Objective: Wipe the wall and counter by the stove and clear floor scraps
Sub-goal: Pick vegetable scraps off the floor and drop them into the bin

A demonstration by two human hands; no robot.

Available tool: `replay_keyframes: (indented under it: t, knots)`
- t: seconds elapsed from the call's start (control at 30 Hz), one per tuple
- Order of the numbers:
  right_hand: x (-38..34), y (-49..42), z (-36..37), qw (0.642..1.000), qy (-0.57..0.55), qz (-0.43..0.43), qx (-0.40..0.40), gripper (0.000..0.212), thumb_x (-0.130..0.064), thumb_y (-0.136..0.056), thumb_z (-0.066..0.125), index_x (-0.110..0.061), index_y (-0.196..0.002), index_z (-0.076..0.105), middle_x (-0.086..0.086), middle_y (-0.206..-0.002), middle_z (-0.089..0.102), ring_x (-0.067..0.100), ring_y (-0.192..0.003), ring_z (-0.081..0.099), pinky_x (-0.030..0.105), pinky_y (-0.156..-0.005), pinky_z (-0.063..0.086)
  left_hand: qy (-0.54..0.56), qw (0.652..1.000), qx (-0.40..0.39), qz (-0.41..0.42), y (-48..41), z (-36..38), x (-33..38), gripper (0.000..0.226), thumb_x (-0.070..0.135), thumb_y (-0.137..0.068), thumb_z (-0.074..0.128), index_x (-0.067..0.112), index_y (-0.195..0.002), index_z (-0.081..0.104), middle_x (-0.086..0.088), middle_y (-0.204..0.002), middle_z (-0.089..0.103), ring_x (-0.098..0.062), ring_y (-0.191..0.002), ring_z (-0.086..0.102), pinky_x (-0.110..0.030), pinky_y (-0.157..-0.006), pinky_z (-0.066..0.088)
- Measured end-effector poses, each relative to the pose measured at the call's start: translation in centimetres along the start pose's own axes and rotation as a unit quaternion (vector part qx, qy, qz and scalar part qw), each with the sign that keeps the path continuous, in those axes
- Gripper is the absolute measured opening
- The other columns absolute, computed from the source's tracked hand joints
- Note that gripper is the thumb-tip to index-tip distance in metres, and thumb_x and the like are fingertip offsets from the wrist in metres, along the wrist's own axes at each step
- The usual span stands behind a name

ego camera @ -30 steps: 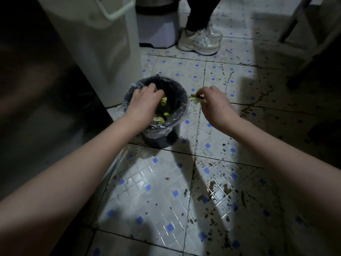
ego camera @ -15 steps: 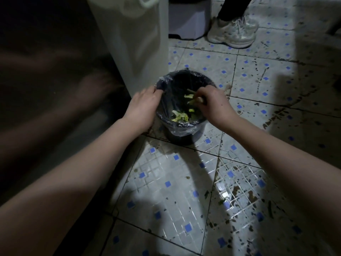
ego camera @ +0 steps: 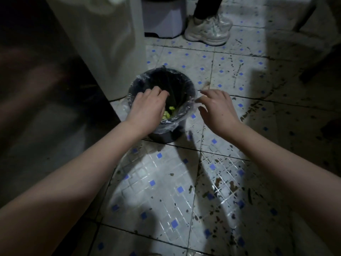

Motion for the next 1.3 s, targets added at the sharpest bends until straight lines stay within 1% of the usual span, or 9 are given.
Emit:
replay_keyframes:
  t: [0.37, 0.6, 0.73, 0.8, 0.87, 1.0, 1.1, 1.2, 1.3]
  knots:
    - [7.7, 9.8, 1.2, 0.994, 0.021, 0.102, -0.041, 0.031, -0.009, -0.088, 0.056, -0.015, -0.117, 0.063, 0.008, -0.138, 0.051, 0.029, -0.132, 0.037, 0.044, -0.108, 0.022, 0.054, 0.990, -0.008, 0.132, -0.7, 2.4, 10.8, 0.032, 0.018, -0.091, 0.049, 0.007, -0.121, 0.051, -0.016, -0.112, 0.056, -0.036, -0.098, 0.054, -0.044, -0.079, 0.040]
    - [10.5, 15.9, 5.0, 0.981, -0.023, 0.175, -0.077, 0.034, -0.007, -0.087, 0.055, -0.016, -0.119, 0.062, 0.006, -0.139, 0.050, 0.028, -0.130, 0.038, 0.042, -0.107, 0.023, 0.048, 0.976, -0.073, 0.202, 2.7, 7.0, 14.6, 0.033, 0.014, -0.089, 0.053, 0.009, -0.121, 0.050, -0.012, -0.115, 0.054, -0.030, -0.095, 0.055, -0.039, -0.076, 0.039]
    - [11.6, 18.8, 8.0, 0.969, -0.084, 0.212, -0.099, 0.033, 0.008, -0.080, 0.056, -0.009, -0.106, 0.068, 0.015, -0.130, 0.057, 0.037, -0.123, 0.046, 0.048, -0.102, 0.035, 0.020, 0.963, -0.132, 0.233, 5.6, 10.8, 15.1, 0.040, 0.009, -0.081, 0.063, 0.010, -0.119, 0.051, -0.011, -0.110, 0.056, -0.029, -0.092, 0.058, -0.038, -0.072, 0.042]
    - [11.7, 20.2, 9.0, 0.964, -0.112, 0.216, -0.108, 0.025, 0.009, -0.079, 0.056, -0.006, -0.095, 0.068, 0.019, -0.121, 0.060, 0.039, -0.115, 0.051, 0.049, -0.096, 0.043, 0.013, 0.957, -0.152, 0.247, 6.9, 12.3, 15.0, 0.043, 0.009, -0.077, 0.067, 0.012, -0.117, 0.051, -0.009, -0.109, 0.057, -0.028, -0.089, 0.058, -0.037, -0.070, 0.043]
    - [11.6, 21.5, 9.6, 0.964, -0.131, 0.203, -0.106, 0.020, 0.008, -0.080, 0.054, -0.002, -0.093, 0.066, 0.020, -0.111, 0.062, 0.038, -0.103, 0.056, 0.051, -0.086, 0.049, 0.012, 0.951, -0.171, 0.258, 8.3, 13.5, 14.9, 0.043, 0.007, -0.076, 0.066, 0.012, -0.116, 0.051, -0.009, -0.108, 0.057, -0.027, -0.088, 0.057, -0.036, -0.070, 0.043]
    - [11.2, 24.0, 10.5, 0.972, -0.111, 0.176, -0.105, 0.014, -0.003, -0.088, 0.049, -0.010, -0.085, 0.061, 0.007, -0.091, 0.059, 0.026, -0.087, 0.054, 0.047, -0.077, 0.048, 0.018, 0.945, -0.220, 0.243, 11.0, 15.7, 14.2, 0.054, 0.004, -0.082, 0.059, 0.017, -0.130, 0.039, -0.007, -0.121, 0.049, -0.023, -0.102, 0.051, -0.034, -0.085, 0.041]
    - [10.5, 25.5, 11.3, 0.970, -0.126, 0.177, -0.111, 0.015, -0.002, -0.088, 0.053, -0.012, -0.094, 0.063, 0.003, -0.095, 0.061, 0.025, -0.091, 0.056, 0.045, -0.080, 0.046, 0.018, 0.938, -0.251, 0.237, 12.8, 17.0, 13.8, 0.058, 0.006, -0.082, 0.060, 0.019, -0.132, 0.033, -0.005, -0.122, 0.046, -0.021, -0.104, 0.048, -0.032, -0.088, 0.039]
    - [9.4, 26.3, 10.9, 0.971, -0.133, 0.172, -0.098, 0.020, 0.002, -0.084, 0.057, -0.009, -0.097, 0.067, 0.008, -0.102, 0.065, 0.029, -0.097, 0.059, 0.045, -0.086, 0.047, 0.041, 0.934, -0.263, 0.237, 14.5, 17.8, 14.0, 0.050, 0.009, -0.083, 0.063, 0.018, -0.127, 0.042, -0.003, -0.115, 0.051, -0.016, -0.094, 0.050, -0.028, -0.082, 0.043]
    - [8.9, 27.0, 11.1, 0.970, -0.143, 0.171, -0.099, 0.032, 0.003, -0.082, 0.060, -0.009, -0.112, 0.067, 0.010, -0.116, 0.065, 0.028, -0.110, 0.057, 0.045, -0.094, 0.044, 0.043, 0.928, -0.251, 0.272, 16.4, 18.5, 14.7, 0.058, 0.007, -0.063, 0.081, 0.015, -0.115, 0.057, -0.005, -0.104, 0.062, -0.016, -0.081, 0.059, -0.026, -0.069, 0.049]
Point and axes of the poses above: each hand's wrist, its own y-axis away from the middle knuckle, its own z-axis out of the palm, x = y × z, the point moved 9 cm from there along -y, towards the middle knuckle
